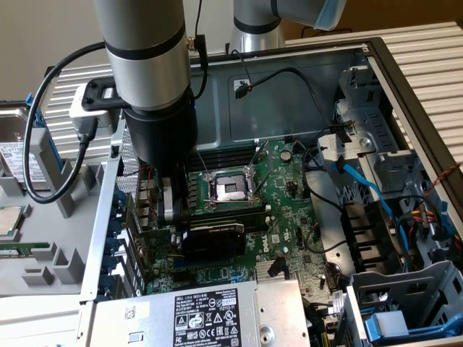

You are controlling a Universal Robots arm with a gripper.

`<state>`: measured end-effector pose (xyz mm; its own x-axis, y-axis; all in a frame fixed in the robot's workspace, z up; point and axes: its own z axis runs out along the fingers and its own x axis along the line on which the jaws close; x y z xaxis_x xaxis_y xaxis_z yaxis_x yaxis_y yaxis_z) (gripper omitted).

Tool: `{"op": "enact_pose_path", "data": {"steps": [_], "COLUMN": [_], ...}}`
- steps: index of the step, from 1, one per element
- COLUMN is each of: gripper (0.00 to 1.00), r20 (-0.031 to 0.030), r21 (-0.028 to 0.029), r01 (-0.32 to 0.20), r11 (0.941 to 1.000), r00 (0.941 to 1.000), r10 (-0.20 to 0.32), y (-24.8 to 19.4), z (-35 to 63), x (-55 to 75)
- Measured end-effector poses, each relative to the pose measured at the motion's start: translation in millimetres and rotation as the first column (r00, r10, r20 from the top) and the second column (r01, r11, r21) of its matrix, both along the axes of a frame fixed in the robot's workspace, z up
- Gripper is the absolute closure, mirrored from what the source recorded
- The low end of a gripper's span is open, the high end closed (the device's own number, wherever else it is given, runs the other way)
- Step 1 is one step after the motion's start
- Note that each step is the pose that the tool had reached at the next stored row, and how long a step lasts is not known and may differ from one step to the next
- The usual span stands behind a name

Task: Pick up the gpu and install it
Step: 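Press down on the gpu until it lock into place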

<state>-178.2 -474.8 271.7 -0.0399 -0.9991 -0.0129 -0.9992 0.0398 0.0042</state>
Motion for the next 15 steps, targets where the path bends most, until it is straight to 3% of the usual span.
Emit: {"op": "enact_pose_path", "data": {"steps": [15], "gripper": [0.89], "r20": [0.0001], "r21": [0.0], "r01": [0.0], "r11": [1.0], "r00": [1.0], "r10": [0.0], "y": [0.0], "z": [-1.3], "x": [0.0]}}
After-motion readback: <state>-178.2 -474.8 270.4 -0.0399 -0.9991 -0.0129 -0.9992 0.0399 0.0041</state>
